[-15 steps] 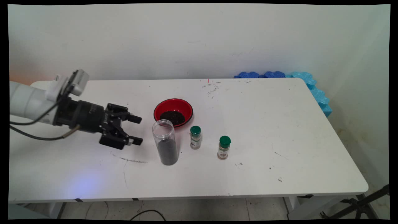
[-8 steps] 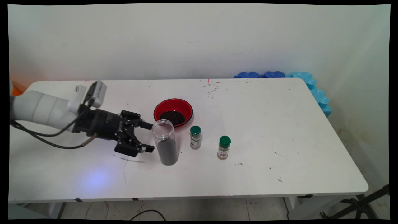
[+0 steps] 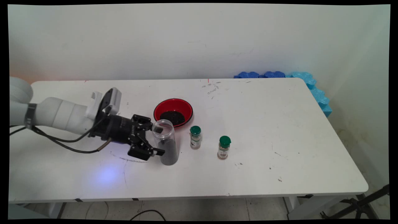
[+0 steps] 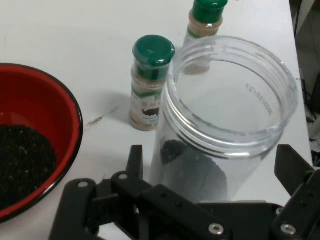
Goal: Pick up the black seasoning powder from the table, then pour the black seasoning powder in the red bowl
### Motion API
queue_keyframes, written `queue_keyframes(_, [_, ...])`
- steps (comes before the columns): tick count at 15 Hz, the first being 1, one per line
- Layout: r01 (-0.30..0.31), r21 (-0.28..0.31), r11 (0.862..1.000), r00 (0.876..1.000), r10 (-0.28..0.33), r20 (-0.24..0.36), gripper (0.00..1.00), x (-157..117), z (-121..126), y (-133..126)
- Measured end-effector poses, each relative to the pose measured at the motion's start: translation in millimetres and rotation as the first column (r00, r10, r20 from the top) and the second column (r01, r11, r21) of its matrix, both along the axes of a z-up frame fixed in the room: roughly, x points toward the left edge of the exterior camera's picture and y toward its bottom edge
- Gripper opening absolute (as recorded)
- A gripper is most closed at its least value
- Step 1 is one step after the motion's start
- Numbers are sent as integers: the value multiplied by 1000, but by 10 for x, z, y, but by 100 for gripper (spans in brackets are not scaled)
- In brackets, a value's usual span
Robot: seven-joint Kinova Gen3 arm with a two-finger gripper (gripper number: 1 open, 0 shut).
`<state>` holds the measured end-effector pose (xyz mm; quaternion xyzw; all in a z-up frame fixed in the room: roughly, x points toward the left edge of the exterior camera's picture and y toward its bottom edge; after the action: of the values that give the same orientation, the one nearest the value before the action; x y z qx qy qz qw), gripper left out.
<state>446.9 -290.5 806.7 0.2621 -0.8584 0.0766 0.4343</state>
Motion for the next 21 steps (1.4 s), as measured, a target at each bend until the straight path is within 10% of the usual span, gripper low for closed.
queue_keyframes(7, [-7,-8,1000,1000,7,2,100,-104,-101,-88])
queue_keyframes(8, [-8,-8,1000,1000,8,1,0,-111,-107,-95])
queue_keyframes(21, [-17,22,1000,999,18,-39,0,35,194,-35])
